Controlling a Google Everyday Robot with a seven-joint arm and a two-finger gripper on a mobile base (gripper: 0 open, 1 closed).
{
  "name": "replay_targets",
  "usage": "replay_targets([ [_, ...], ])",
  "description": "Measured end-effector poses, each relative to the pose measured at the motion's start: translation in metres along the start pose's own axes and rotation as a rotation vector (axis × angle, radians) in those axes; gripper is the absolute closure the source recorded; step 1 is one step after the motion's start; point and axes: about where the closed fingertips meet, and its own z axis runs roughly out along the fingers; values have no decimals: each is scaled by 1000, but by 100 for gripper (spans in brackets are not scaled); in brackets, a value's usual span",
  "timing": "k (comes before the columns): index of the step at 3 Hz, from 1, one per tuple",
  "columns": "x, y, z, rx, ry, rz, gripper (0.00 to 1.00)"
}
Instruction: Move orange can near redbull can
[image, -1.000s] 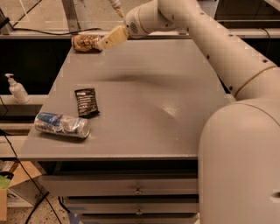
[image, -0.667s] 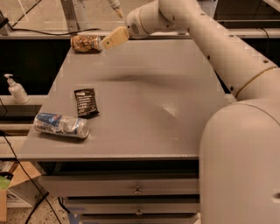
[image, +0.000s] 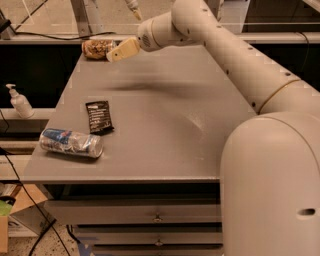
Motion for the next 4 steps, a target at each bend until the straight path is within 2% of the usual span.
replay_targets([
  [2,5,0,45,-38,-23,12,0],
  [3,5,1,67,-60,-20,7,0],
  [4,2,5,102,-94,-6,-19,0],
])
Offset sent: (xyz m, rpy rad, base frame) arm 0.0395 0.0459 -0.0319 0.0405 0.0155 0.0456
